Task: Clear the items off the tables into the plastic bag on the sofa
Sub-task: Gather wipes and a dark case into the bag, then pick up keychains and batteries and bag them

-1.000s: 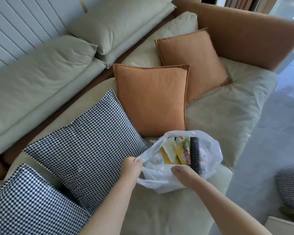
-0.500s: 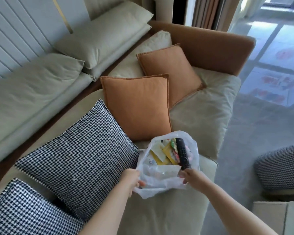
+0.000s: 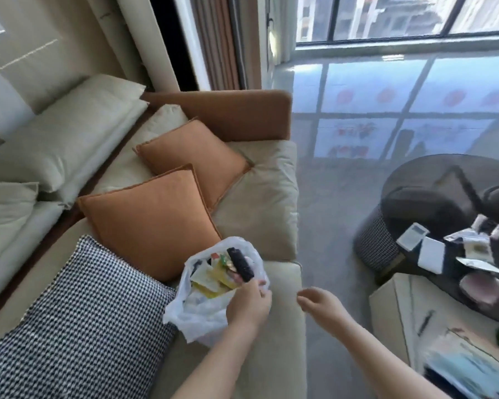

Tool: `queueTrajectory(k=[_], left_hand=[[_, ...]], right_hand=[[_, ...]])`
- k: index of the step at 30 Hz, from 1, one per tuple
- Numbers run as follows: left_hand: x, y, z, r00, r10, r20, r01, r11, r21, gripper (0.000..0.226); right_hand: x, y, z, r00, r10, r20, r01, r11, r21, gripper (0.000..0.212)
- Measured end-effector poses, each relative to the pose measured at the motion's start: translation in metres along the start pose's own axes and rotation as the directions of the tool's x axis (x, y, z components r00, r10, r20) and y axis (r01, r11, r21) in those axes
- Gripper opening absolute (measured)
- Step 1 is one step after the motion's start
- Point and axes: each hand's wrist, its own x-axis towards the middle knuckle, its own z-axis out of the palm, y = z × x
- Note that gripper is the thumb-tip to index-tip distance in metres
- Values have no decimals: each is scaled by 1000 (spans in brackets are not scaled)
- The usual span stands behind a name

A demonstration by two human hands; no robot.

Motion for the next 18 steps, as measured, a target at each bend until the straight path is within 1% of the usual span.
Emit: queueTrajectory(k=[3, 6, 11, 14, 18], left_hand=[[-15, 37, 52, 979, 74, 192, -93, 991, 92, 31], [-37, 70, 104, 942, 131, 311, -179, 975, 133, 33], [-86, 114, 185, 876, 182, 446, -314, 918, 243, 37], [-126, 137, 231, 841, 190, 506, -366, 889, 276, 38], [-185, 163, 289, 779, 228, 584, -463, 838, 291, 36]], right_hand=[[-27, 43, -30, 994, 61, -96, -57, 998, 40, 21], [-57, 96, -55, 976, 141, -166, -130, 989, 76, 24], [-119, 189, -84, 926, 286, -248, -234, 947, 218, 24], [-166, 245, -95, 889, 374, -266, -279, 900, 335, 20], [-236, 313, -106, 836, 462, -296, -330, 854, 401, 23]])
